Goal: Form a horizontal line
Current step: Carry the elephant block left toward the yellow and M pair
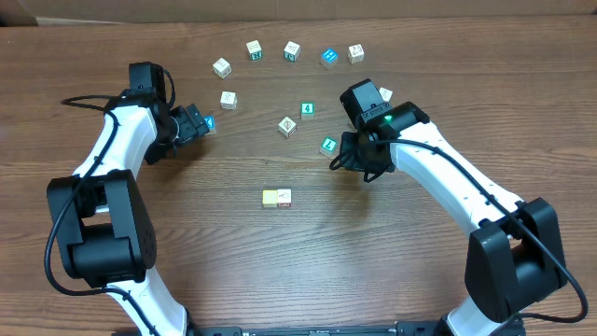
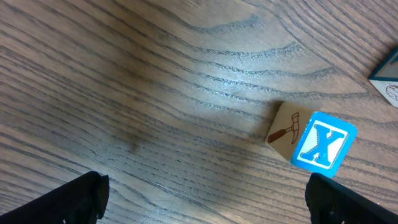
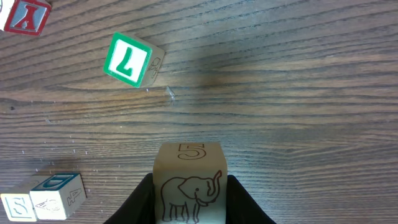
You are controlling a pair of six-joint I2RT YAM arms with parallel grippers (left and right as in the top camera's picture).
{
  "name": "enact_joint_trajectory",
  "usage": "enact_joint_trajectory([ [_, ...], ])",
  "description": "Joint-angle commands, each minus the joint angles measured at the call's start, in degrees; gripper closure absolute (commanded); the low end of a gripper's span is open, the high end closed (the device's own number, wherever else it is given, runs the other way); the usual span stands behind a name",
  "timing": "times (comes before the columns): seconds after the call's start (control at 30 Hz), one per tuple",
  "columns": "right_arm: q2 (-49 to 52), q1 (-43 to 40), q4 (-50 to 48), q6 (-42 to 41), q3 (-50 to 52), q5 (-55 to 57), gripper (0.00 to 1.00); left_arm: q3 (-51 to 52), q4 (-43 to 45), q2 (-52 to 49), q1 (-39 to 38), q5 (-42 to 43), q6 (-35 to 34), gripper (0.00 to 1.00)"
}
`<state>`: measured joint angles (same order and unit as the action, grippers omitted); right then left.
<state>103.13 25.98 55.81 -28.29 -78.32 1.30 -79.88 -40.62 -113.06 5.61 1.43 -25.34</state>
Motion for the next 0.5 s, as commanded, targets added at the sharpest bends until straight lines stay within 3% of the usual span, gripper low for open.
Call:
enact_joint_trajectory([
  [0.0, -0.6, 0.2, -0.1, -0.2, 0.4, 0.1, 0.75, -0.9, 0.2, -0.6, -0.4, -0.4, 0.0, 0.00],
  [0.47, -0.3, 0.2, -0.5, -0.3, 1.5, 0.1, 0.75, -0.9, 0.2, -0.6, -0.4, -0.4, 0.0, 0.01],
])
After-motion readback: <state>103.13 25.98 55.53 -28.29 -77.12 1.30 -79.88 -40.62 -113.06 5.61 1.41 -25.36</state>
